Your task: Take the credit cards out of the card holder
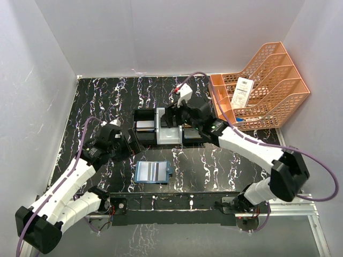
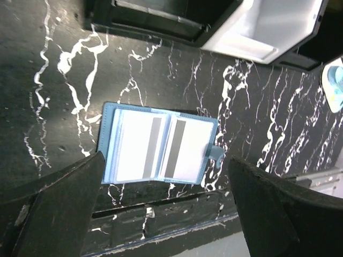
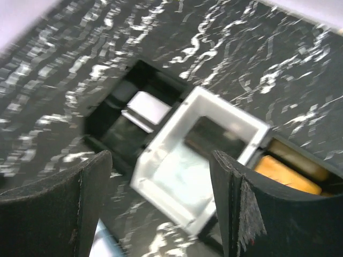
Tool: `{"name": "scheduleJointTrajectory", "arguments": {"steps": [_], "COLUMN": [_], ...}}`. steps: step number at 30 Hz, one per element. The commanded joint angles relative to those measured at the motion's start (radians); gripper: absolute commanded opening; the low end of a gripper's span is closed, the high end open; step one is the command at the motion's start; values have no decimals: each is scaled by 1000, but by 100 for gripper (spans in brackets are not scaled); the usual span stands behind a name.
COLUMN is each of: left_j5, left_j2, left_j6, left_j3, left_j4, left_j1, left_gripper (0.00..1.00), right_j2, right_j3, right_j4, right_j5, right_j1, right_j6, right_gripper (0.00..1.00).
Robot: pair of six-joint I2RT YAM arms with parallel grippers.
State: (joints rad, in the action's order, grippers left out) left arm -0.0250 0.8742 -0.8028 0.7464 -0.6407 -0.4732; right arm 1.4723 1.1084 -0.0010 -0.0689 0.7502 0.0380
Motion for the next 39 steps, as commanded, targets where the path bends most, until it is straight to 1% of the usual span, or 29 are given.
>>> {"name": "scheduleJointTrajectory", "arguments": {"steps": [1, 4, 6, 7, 9, 11, 13, 15, 18, 21, 25, 26, 27, 29, 30, 33, 36, 39], "left_j5": [-143, -156, -142, -129, -93, -61, -38, -21, -10, -8, -18, -29, -42, -55, -56, -56, -49, -51], "left_j2": [-11, -14, -14, -12, -5, 0, -3, -8, -15, -22, -35, -38, -39, -37, -38, -53, -69, -71], "left_j6": [10, -10, -23, -31, -45, -50, -49, -51, -54, -56, -45, -33, -23, -15, -15, -21, -33, -36], "left_j3": [-47, -66, -75, -77, -70, -59, -48, -46, -43, -41, -41, -41, -40, -41, -44, -58, -67, -69], "left_j4": [79, 103, 107, 100, 75, 48, 27, 13, -3, -21, -35, -34, -33, -42, -47, -44, -35, -23], "left_j1": [4, 5, 4, 4, 4, 5, 4, 4, 4, 4, 4, 4, 4, 4, 4, 4, 4, 4], "left_gripper": [99, 99, 99, 99, 99, 99, 99, 99, 99, 99, 99, 99, 99, 99, 99, 99, 99, 99], "right_j2": [-90, -130, -145, -150, -166, -169, -150, -115, -24, 84, 230, 255, 262, 283, 276, 198, 145, 119], "right_j3": [-78, -151, -254, -293, -338, -346, -301, -218, -65, 69, 242, 295, 312, 309, 282, 159, 41, -38], "right_j4": [-46, -65, 8, 35, 26, -14, -91, -167, -286, -372, -466, -506, -517, -486, -452, -351, -271, -278], "right_j5": [167, 281, 342, 341, 257, 182, 113, 37, -80, -174, -180, -178, -168, -96, -22, 114, 137, 78], "right_j1": [-9, -8, 17, 41, 101, 132, 133, 132, 132, 127, 112, 112, 112, 112, 113, 130, 209, 294], "right_j6": [417, 661, 788, 831, 892, 900, 868, 795, 706, 651, 598, 592, 588, 590, 606, 700, 791, 875], "right_gripper": [72, 68, 61, 59, 57, 54, 48, 39, 30, 29, 27, 26, 26, 27, 28, 29, 29, 29]}}
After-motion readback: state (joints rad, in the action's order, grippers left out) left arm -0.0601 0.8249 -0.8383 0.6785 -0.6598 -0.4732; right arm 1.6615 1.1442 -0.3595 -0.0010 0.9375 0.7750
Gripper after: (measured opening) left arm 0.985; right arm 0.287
